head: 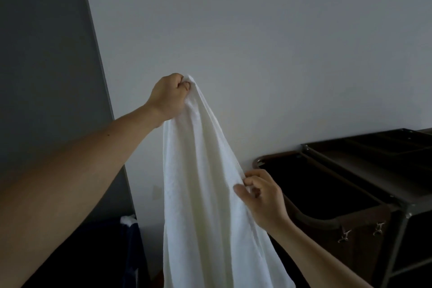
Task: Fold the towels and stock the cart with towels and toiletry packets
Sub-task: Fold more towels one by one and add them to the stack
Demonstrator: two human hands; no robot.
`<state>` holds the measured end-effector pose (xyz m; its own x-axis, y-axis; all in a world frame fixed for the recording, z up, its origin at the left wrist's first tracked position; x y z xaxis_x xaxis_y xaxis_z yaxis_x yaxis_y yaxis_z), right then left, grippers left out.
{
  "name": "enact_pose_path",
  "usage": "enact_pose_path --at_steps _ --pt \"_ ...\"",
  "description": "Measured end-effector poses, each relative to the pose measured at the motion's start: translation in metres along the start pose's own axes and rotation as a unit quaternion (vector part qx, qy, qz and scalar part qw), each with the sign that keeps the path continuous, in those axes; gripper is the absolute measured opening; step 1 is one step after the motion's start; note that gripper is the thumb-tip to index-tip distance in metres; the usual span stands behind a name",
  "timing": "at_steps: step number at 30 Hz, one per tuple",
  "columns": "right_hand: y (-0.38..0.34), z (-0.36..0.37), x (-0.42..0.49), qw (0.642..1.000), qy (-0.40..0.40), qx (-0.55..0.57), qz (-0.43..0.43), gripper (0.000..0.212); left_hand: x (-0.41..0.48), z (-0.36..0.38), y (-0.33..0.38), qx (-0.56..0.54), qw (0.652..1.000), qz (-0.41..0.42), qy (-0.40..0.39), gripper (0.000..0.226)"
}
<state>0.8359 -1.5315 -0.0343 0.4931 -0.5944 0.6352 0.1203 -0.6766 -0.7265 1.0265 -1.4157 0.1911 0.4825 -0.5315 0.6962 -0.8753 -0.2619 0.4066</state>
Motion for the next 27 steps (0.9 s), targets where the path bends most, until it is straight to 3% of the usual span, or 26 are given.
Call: enact_pose_path --at_steps 2,7,10,14,20,24,27 --pt "0.005 -0.011 -0.001 0.999 0.007 0.032 0.010 0.029 -0.001 0.000 -0.006 0.012 1.000 0.000 -0.002 0.031" --pt "0.025 0.002 -0.013 0.982 -0.174 -0.001 0.079 0.021 -0.004 0.004 0.001 -0.039 0.998 0.029 -0.032 0.031" --pt "0.026 0.010 -0.011 0.979 -0.186 0.011 0.087 0.004 -0.003 0.003 0.010 -0.059 0.996 0.046 -0.039 0.030" --pt "0.029 0.001 -0.005 0.966 -0.108 0.159 0.173 0.018 -0.002 -0.005 0.004 -0.062 0.997 0.045 -0.030 0.029" --pt "0.045 0.011 -0.002 0.906 -0.201 0.285 0.238 0.036 -0.011 -0.009 -0.004 -0.093 0.993 0.039 -0.059 0.029" --pt "0.047 0.027 0.006 0.873 -0.290 0.309 0.240 0.054 -0.014 -0.013 -0.006 -0.119 0.990 0.035 -0.064 0.031" --pt "0.048 0.034 0.011 0.861 -0.309 0.312 0.256 0.037 -0.014 -0.017 -0.006 -0.133 0.989 0.032 -0.058 0.029"
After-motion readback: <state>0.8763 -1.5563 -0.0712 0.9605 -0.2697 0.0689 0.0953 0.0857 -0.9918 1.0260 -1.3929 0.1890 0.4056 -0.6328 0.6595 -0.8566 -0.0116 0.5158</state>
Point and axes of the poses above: each hand's wrist, its own x-axis towards the middle knuckle, its own z-axis out of the palm, y = z × x, the point moved 5 cm from there along x, towards the middle knuckle, and after that the axes turned 6 degrees about x, right-handed, at the moved point
